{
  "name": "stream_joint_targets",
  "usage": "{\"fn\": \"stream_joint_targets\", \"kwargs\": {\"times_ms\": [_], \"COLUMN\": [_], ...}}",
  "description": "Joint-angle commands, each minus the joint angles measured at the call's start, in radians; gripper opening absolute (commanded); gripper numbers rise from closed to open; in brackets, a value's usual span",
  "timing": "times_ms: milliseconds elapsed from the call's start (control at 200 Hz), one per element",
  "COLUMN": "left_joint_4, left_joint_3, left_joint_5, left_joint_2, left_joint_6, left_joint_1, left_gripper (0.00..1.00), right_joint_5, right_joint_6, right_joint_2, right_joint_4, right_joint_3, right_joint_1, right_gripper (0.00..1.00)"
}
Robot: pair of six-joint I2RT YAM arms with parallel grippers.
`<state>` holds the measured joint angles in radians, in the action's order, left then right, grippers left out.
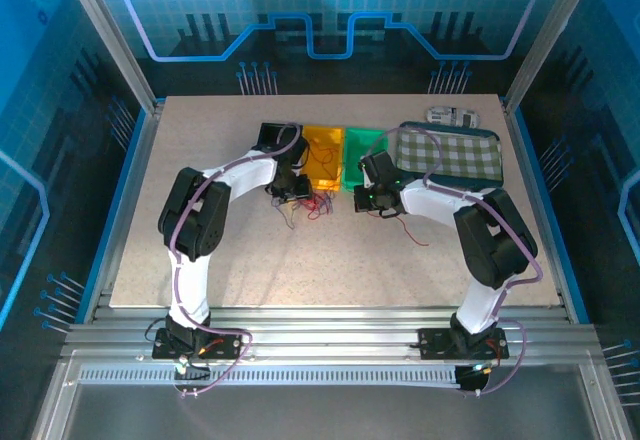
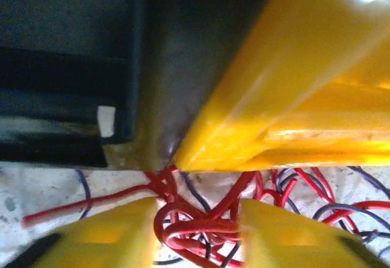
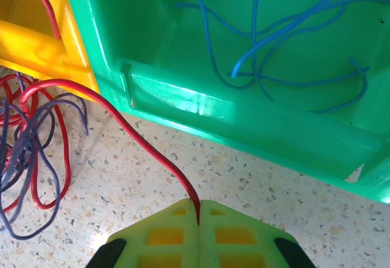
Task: Untangle the cables
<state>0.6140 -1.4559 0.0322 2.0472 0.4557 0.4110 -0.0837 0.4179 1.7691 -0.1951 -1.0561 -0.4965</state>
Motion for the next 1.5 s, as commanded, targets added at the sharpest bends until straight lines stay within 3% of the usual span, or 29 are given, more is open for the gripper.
{"fn": "stream_joint_targets", "kwargs": {"times_ms": [0, 125, 375, 731, 856, 896, 961, 1036, 1131, 1191, 1321, 1421, 1496], "left_joint_4": [0.084, 0.089, -0.013, -0.106, -0.123, -0.125, -0.119, -0.117, -0.119, -0.119, -0.128, -0.132, -0.136], "left_joint_3": [-0.029, -0.031, 0.121, 0.33, 0.342, 0.337, 0.322, 0.312, 0.307, 0.304, 0.304, 0.302, 0.305], "left_joint_5": [-0.046, -0.059, -0.027, 0.038, 0.071, 0.081, 0.085, 0.091, 0.098, 0.1, 0.101, 0.1, 0.099], "left_joint_2": [0.032, 0.047, -0.067, -0.162, -0.149, -0.141, -0.131, -0.125, -0.119, -0.114, -0.111, -0.11, -0.11], "left_joint_6": [0.001, 0.008, -0.006, 0.072, 0.074, 0.07, 0.059, 0.051, 0.046, 0.047, 0.055, 0.058, 0.056], "left_joint_1": [0.012, 0.011, -0.011, -0.149, -0.157, -0.157, -0.157, -0.156, -0.156, -0.156, -0.156, -0.155, -0.155], "left_gripper": [0.16, 0.0, 0.0, 0.0, 0.24, 0.27, 0.27, 0.26, 0.26, 0.26, 0.26, 0.26, 0.26], "right_joint_5": [0.014, 0.0, -0.105, -0.264, -0.235, -0.214, -0.165, -0.025, 0.161, 0.176, 0.251, 0.241, 0.146], "right_joint_6": [0.005, 0.049, 0.205, 0.332, 0.32, 0.299, 0.257, 0.155, -0.006, -0.075, -0.174, -0.21, -0.218], "right_joint_2": [-0.026, -0.046, -0.138, -0.249, -0.264, -0.263, -0.261, -0.25, -0.196, -0.15, -0.081, -0.039, -0.01], "right_joint_4": [0.039, 0.042, 0.011, -0.116, -0.099, -0.083, -0.053, 0.047, 0.056, -0.034, -0.16, -0.244, -0.28], "right_joint_3": [0.022, 0.045, 0.154, 0.217, 0.219, 0.216, 0.206, 0.196, 0.119, 0.056, -0.007, -0.036, -0.048], "right_joint_1": [0.01, 0.036, 0.165, 0.343, 0.371, 0.371, 0.355, 0.315, 0.223, 0.151, 0.012, -0.075, -0.116], "right_gripper": [0.0, 0.0, 0.0, 0.0, 0.0, 0.0, 0.0, 0.0, 0.22, 0.34, 0.47, 0.52, 0.51]}}
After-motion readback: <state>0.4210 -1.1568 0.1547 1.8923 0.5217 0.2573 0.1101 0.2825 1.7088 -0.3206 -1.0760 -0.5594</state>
